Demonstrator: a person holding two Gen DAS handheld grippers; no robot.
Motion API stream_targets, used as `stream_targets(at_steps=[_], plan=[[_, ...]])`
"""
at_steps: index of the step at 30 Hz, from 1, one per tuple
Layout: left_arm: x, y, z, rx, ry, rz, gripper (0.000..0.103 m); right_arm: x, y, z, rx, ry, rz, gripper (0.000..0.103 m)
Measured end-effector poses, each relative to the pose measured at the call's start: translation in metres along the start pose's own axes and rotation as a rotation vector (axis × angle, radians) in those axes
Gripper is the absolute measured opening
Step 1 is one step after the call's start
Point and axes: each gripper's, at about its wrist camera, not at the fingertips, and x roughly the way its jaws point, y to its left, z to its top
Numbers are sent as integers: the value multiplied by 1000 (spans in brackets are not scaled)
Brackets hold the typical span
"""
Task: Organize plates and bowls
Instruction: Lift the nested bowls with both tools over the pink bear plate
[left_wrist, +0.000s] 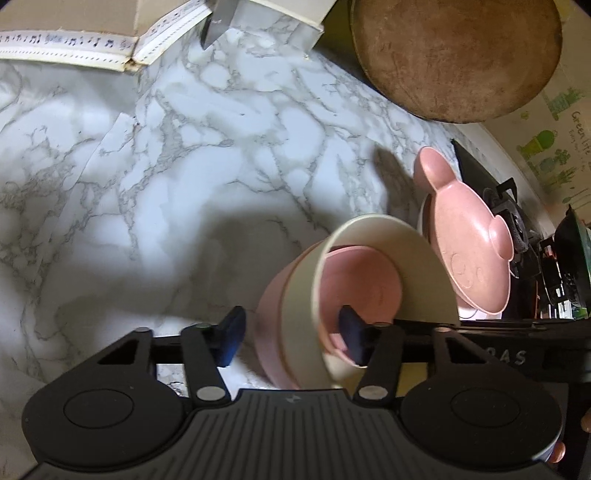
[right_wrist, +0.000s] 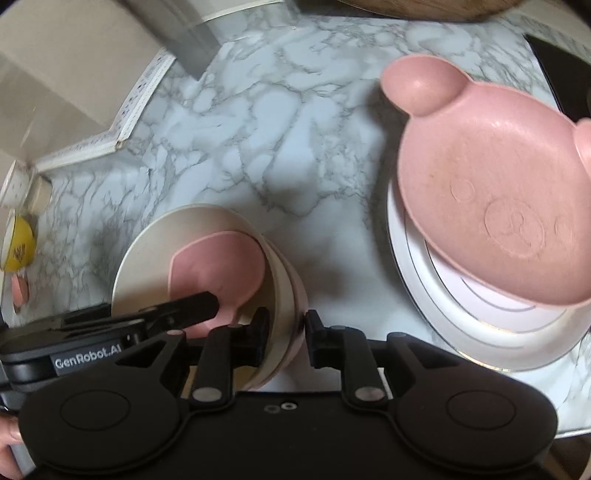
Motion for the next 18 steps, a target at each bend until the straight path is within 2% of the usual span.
stream_targets(at_steps=[5,11,18], plan=[[-1,-4,0,0,-9,11,45,0,6,-1,-46,17,-35,19],[-3,-5,0,-7,-18,13,39,0,-8,2,26,41,3,20],[-11,-15,-4,-19,-41,18,37,-9,-8,-4,-14,-20,-9,18]])
